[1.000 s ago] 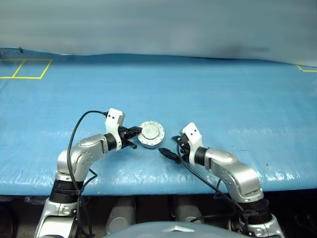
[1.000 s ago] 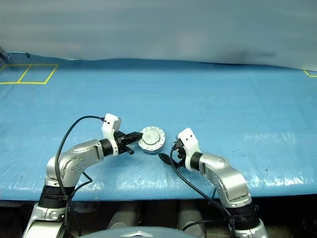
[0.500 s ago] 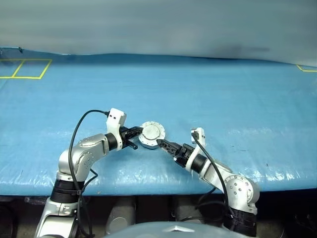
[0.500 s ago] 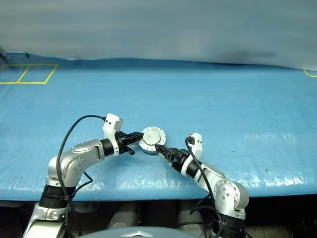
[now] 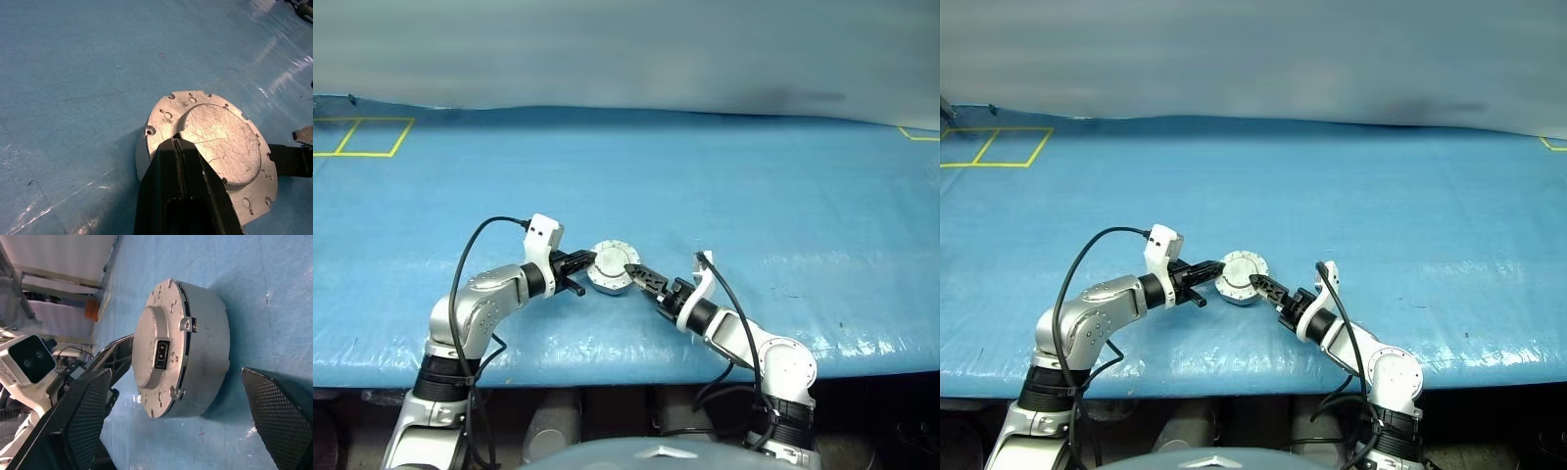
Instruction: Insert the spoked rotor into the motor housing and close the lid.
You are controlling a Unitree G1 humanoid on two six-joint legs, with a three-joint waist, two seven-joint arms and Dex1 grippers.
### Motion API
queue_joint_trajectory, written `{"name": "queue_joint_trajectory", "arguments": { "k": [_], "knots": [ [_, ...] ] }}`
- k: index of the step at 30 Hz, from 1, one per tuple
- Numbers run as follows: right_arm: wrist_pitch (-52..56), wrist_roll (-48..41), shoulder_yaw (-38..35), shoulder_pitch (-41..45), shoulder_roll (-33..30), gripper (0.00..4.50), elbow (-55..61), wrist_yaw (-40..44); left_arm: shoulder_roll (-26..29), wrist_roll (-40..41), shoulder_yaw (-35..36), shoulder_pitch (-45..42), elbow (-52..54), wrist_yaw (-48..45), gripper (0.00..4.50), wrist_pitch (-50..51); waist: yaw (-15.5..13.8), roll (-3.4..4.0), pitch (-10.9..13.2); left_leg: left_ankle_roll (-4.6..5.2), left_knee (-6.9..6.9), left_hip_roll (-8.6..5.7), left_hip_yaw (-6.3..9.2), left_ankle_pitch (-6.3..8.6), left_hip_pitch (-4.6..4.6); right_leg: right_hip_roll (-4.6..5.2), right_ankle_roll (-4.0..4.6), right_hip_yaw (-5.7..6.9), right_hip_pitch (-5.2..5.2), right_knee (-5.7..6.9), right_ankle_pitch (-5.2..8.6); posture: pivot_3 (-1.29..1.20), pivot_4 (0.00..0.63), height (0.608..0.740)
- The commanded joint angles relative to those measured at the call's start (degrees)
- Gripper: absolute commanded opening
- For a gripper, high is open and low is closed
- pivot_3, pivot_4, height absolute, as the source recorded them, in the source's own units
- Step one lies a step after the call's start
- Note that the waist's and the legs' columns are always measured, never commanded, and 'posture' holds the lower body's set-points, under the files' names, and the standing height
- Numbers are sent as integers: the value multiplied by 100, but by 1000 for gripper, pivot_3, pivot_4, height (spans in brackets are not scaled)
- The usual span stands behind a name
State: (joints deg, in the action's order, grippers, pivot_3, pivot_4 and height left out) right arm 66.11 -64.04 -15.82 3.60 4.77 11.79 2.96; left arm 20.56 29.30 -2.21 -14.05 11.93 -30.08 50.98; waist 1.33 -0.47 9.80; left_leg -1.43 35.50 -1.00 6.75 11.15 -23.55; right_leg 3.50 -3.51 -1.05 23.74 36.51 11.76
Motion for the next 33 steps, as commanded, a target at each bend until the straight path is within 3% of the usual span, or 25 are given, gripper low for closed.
{"name": "queue_joint_trajectory", "arguments": {
  "k": [1, 9, 12, 18, 22, 33],
  "knots": [
    [-241, -436, 225, 163, 730, 4473, -42, -181, 2, -16, -223, 87, 25, -73, 0, 104, 0, 0, 0, 0, 0, 0, 0, 0, -1, 0, 0, 0, 0, -1, 0, 0, 150, 740],
    [-609, -912, 537, 64, 631, 4473, -275, -318, 11, -36, -249, 81, 19, -81, 0, 85, -2, 1, 1, 2, -1, 0, 0, 1, -3, 0, 0, 1, 0, -7, 0, 0, 150, 740],
    [-684, -1061, 562, -32, 572, 3869, -333, -320, 15, -43, -254, 73, 10, -85, 0, 83, -1, 1, 1, 2, -3, 0, 0, 1, -4, -1, 0, 1, 1, -8, 0, 0, 150, 740],
    [-675, -1313, 730, -171, 458, 1957, -262, -428, -5, -55, -256, 86, -26, -94, 0, 70, 38, 3, 1, 3, -13, 1, 0, 1, -4, -2, 0, 1, 3, -14, 0, 0, 150, 740],
    [-591, -1380, 838, -200, 297, 1178, -293, -475, -49, -91, -232, 103, -27, -97, 0, 67, 57, 4, 0, 3, -16, 5, -1, 1, -1, -5, 0, 1, 2, -16, 0, 0, 150, 740],
    [-557, -1422, 920, -203, 252, 1176, -295, -551, -109, -97, -154, 119, 5, -89, 0, 45, 74, 6, -1, 3, -17, 5, -2, 1, -1, -5, 0, 1, 1, -17, 0, 0, 150, 740]
  ]
}}
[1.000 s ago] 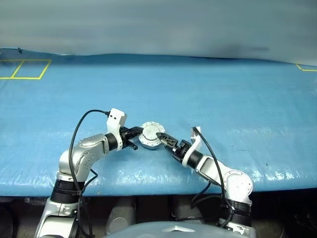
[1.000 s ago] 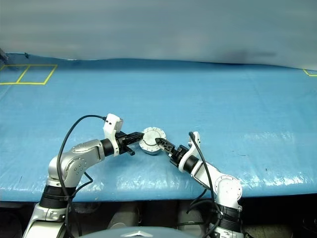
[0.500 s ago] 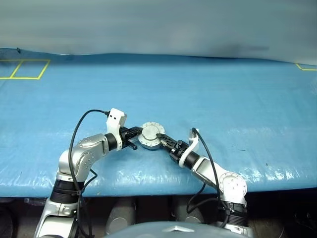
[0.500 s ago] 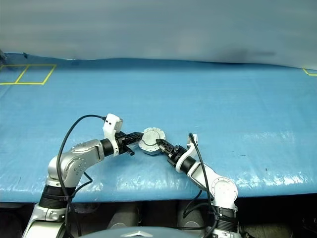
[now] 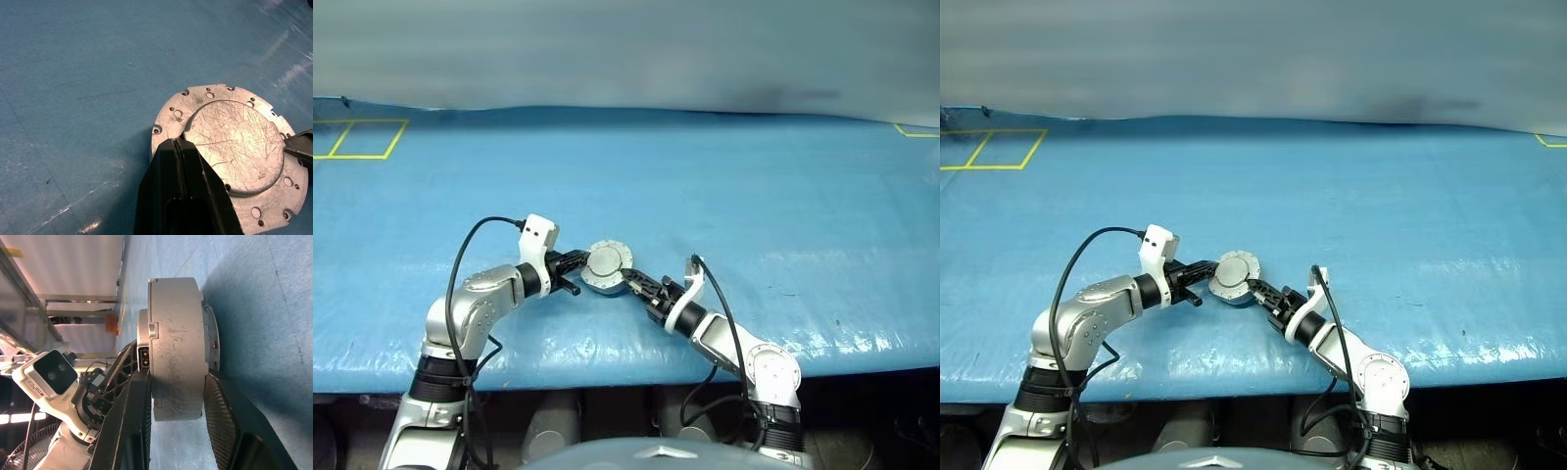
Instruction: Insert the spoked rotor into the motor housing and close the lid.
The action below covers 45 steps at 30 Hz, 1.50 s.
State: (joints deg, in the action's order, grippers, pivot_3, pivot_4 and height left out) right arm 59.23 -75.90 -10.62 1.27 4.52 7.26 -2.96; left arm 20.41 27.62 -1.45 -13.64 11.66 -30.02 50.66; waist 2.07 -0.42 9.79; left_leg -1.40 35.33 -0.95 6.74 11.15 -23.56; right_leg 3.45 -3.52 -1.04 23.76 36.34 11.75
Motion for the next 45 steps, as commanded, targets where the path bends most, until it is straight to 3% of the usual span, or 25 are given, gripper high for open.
{"name": "queue_joint_trajectory", "arguments": {
  "k": [1, 6, 11, 21, 24, 36, 45],
  "knots": [
    [136, -243, 407, 17, 281, 1175, 163, 38, -94, 78, -213, 67, 43, -94, 0, 80, 2, 0, 0, 0, 0, 0, 0, 0, 0, 0, 0, 0, 0, 0, 0, 0, 150, 740],
    [101, -291, 416, -56, 302, 1175, 203, 41, -222, 146, 13, 48, 197, 69, 0, 51, 4, 0, 0, 0, 0, 1, 0, 0, 0, -1, 0, 0, 1, 0, 0, 0, 150, 740],
    [-127, -414, 354, -134, 366, 1175, 290, 7, -636, 474, 665, 292, 674, 408, 0, -98, 12, -1, 2, 0, -1, 1, 0, 0, -6, -1, 0, 0, 5, -1, 0, 0, 150, 740],
    [-519, -845, 254, -54, 273, 1175, 397, -112, -1793, 2322, 2045, 1288, 1632, 1480, 0, 214, 8, -3, 6, 2, -5, 2, -1, 2, -16, -1, 0, 0, 10, -16, -2, 0, 150, 740],
    [-672, -930, 223, 100, 253, 1175, 419, -102, -2163, 3021, 2243, 1559, 1689, 1760, 598, 216, 2, -5, 8, 3, -2, 2, 0, 2, -19, -1, -1, 1, 9, -20, -2, 0, 150, 740],
    [-1000, -1123, 103, 822, 35, 1175, 303, -56, -2817, 5092, 2178, 2230, 1167, 2435, 4500, -353, 5, -7, 10, 8, -1, 2, -1, 5, -22, -3, 0, 1, 8, -29, -3, 0, 150, 740],
    [-934, -1307, 321, 969, 134, 1175, 483, -234, -2631, 5713, 1656, 2332, 865, 2237, 4500, -569, 4, -6, 10, 8, 1, 1, -1, 5, -22, -3, 1, 1, 6, -30, -3, 0, 150, 740]
  ]
}}
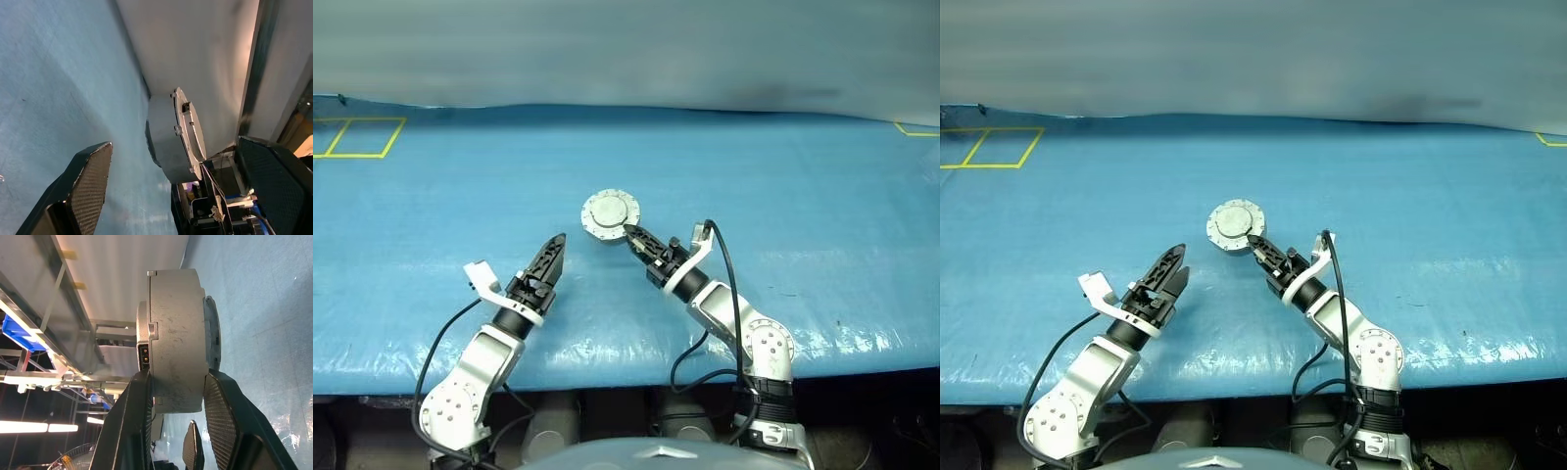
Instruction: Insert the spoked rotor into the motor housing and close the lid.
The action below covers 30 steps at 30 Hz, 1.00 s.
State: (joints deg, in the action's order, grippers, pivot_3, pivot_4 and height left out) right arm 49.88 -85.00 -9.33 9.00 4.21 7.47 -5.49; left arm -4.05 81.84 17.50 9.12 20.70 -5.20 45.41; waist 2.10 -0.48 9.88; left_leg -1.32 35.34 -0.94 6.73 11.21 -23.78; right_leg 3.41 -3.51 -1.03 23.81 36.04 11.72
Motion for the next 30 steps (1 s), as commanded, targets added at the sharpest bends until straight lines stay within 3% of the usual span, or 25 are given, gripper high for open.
{"name": "queue_joint_trajectory", "arguments": {
  "k": [1, 28, 30],
  "knots": [
    [31, -437, 249, 181, 185, 1175, 509, -27, -157, 322, -286, 55, -65, -302, 4500, -62, 6, 0, 0, 0, 0, 0, 0, 0, 0, 0, 0, 0, 1, 0, 0, 0, 150, 740],
    [78, -1143, 1179, -361, -51, 1175, 994, -615, -237, 815, -662, -5, -452, -604, 4500, -838, 2, 1, 0, 1, 0, 1, 0, 1, -2, 0, 1, -1, 1, -3, 0, 0, 150, 740],
    [49, -1133, 1178, -371, -75, 1175, 1011, -612, -274, 915, -657, 17, -498, -553, 3929, -908, 0, 1, 0, 1, -1, 1, 0, 1, -2, 0, 1, -1, 1, -3, 0, 0, 150, 740]
  ]
}}
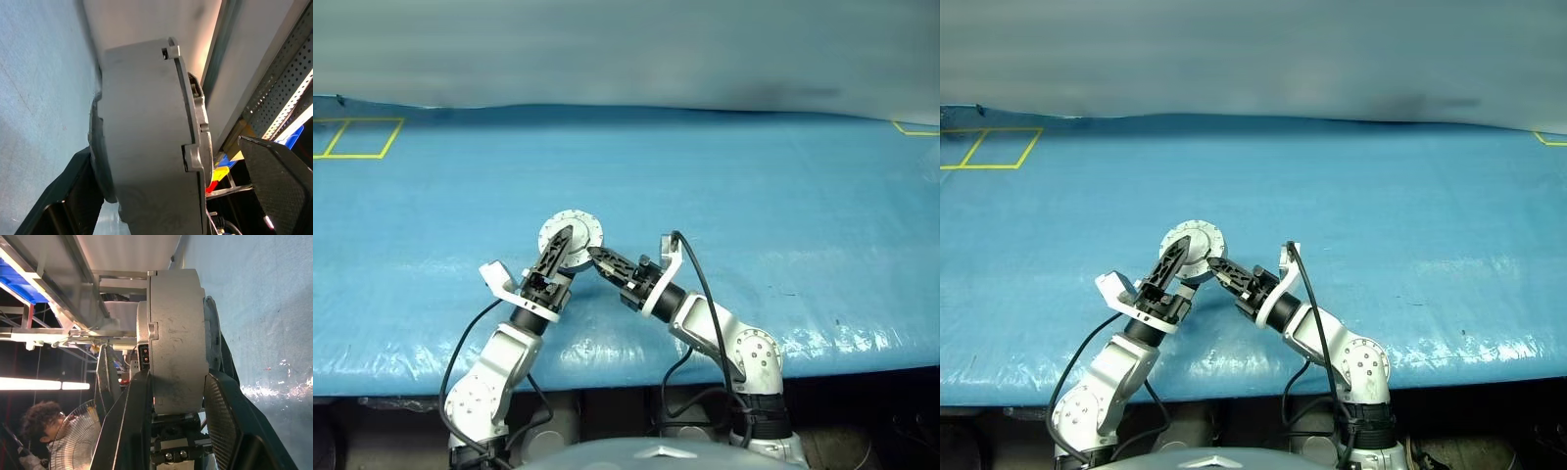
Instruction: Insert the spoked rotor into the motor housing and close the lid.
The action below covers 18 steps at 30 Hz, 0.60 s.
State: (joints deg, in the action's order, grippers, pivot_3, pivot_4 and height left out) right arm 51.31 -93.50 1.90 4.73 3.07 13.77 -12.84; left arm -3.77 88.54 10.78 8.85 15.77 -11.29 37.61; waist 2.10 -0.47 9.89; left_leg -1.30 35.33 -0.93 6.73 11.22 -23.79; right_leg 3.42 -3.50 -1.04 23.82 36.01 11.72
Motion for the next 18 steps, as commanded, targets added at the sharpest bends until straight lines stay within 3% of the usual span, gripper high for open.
{"name": "queue_joint_trajectory", "arguments": {
  "k": [1, 4, 6, 16, 18],
  "knots": [
    [-107, -259, 54, 55, 23, 1175, 385, 131, -294, 267, -2, 57, -14, 52, 3533, -147, 0, 0, 0, 0, 0, 0, 0, 0, 0, 0, 0, 0, 0, 0, 0, 0, 150, 740],
    [-124, -194, 68, 51, -31, 1175, 410, 179, -283, 318, -46, 85, -9, 83, 2549, -198, 2, 0, 0, 0, 0, 0, 0, 0, 0, -1, 0, 0, 0, 0, 0, 0, 150, 740],
    [-126, -137, 85, 52, -68, 1175, 423, 245, -259, 346, -75, 87, -10, 99, 2420, -229, 2, 0, 0, 0, 0, 0, 0, 0, 0, 0, 0, 0, 0, 0, 0, 0, 150, 740],
    [-139, -41, 159, -112, -283, 4403, 535, 687, -159, 313, -122, -60, -25, 292, 2420, -290, -2, 0, 0, 0, 1, 0, 0, 0, 0, 0, 0, 0, 0, 0, 0, 0, 150, 740],
    [-141, 83, 147, -204, -395, 4500, 567, 792, -137, 276, -114, -109, -36, 339, 2420, -321, -4, 0, 0, 0, 1, 0, 0, 0, 0, 0, 0, 0, -1, 0, 0, 0, 150, 740]
  ]
}}
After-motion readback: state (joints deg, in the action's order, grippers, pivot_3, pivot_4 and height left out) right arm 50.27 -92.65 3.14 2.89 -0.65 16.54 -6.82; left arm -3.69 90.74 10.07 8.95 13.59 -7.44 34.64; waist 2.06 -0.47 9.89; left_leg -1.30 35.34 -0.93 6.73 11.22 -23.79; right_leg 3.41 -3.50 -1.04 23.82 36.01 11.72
